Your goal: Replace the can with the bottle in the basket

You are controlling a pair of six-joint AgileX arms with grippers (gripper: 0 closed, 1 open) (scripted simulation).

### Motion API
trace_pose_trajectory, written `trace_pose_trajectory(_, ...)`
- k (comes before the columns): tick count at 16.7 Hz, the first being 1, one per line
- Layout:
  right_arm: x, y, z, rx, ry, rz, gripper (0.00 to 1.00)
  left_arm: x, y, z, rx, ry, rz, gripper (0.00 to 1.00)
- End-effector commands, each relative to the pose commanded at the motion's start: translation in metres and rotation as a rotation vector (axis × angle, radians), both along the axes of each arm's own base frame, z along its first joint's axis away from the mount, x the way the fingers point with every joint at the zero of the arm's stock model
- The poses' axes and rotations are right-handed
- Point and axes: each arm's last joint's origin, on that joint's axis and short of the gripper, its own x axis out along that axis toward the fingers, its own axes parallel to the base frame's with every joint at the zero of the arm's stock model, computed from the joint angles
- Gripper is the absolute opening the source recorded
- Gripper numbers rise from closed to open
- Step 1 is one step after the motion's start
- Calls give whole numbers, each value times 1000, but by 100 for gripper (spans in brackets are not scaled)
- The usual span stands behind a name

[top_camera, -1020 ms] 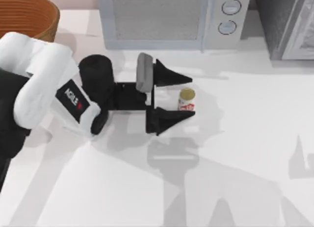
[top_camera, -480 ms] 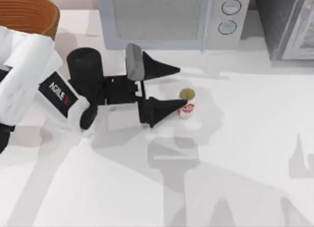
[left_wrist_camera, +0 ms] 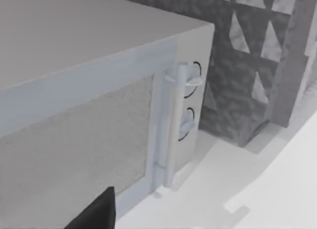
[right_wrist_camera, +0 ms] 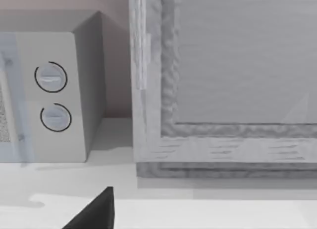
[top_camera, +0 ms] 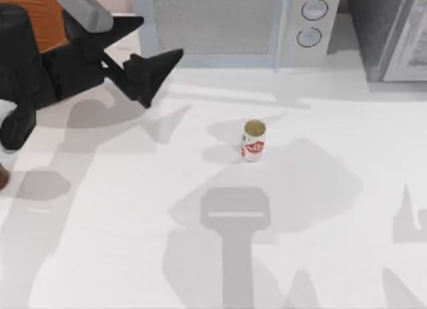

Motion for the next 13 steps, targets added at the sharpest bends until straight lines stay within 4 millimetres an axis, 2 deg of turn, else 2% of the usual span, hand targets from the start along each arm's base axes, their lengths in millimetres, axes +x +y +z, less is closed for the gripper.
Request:
trace_pose_trajectory(3,0,0,0,0,0,0,100,-66,32,56,16,-64,222,100)
trace_pose_trajectory(4,0,0,0,0,0,0,100,-92,41,67,18,-88,294,100)
trace_pose_trajectory(6,0,0,0,0,0,0,100,-142,55,76,20,-131,434,100)
trace_pose_trajectory(9,0,0,0,0,0,0,100,-201,68,61,19,-170,619,100)
trace_pose_trajectory(11,0,0,0,0,0,0,100,-225,73,39,20,-173,722,100)
trace_pose_trajectory(13,0,0,0,0,0,0,100,-239,76,16,24,-163,807,100)
